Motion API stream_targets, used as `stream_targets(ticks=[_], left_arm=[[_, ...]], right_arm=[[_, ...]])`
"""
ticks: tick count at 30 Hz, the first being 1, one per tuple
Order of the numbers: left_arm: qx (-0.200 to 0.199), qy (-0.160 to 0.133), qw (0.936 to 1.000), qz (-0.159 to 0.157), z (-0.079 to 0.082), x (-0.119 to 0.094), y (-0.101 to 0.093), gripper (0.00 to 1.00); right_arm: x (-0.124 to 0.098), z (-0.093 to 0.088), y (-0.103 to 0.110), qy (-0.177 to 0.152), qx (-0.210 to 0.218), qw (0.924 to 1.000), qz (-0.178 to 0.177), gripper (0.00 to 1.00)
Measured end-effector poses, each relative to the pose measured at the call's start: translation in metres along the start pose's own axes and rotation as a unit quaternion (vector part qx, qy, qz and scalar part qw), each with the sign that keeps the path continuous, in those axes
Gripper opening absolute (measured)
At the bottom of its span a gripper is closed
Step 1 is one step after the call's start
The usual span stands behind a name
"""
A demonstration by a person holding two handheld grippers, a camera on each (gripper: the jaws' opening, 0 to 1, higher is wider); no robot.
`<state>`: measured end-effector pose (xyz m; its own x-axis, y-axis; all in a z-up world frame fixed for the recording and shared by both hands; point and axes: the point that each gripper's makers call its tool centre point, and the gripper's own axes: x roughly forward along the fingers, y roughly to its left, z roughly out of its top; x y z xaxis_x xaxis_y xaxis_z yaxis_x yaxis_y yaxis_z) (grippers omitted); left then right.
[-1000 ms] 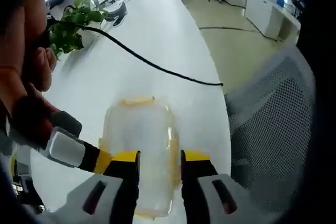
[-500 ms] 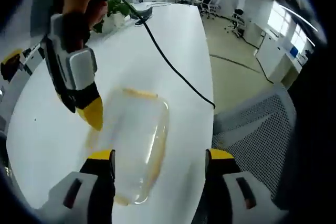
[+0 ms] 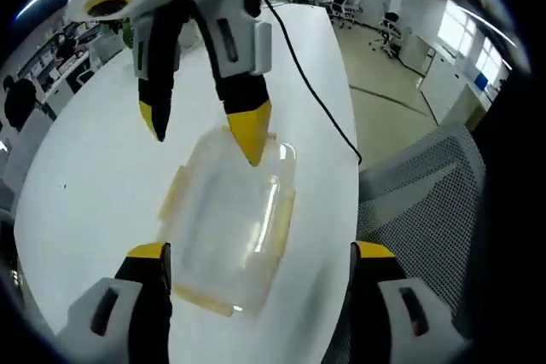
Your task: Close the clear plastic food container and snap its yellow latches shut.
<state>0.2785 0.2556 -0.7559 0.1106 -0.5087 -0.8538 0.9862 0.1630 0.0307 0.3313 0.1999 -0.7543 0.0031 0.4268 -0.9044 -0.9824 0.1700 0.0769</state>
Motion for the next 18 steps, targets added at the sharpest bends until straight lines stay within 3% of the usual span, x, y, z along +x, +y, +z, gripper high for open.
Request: stream_targets(ticks=[3,8,18], left_arm=[[0.008,0.006,0.9999,0.003,-0.004,0.001,0.003,0.93],[0.037,0.014,0.9992,0.012,-0.008,0.002,0.009,0.99],[0.05,0.025,0.9984,0.006,-0.009,0.005,0.01,0.99]], right_arm=[[0.004,-0.002,0.002,-0.011,-0.024,0.9996,-0.014,0.78],[0.008,-0.012,0.005,-0.001,-0.042,0.9985,-0.034,0.9],[0.009,-0.012,0.007,-0.013,-0.042,0.9979,-0.048,0.96]])
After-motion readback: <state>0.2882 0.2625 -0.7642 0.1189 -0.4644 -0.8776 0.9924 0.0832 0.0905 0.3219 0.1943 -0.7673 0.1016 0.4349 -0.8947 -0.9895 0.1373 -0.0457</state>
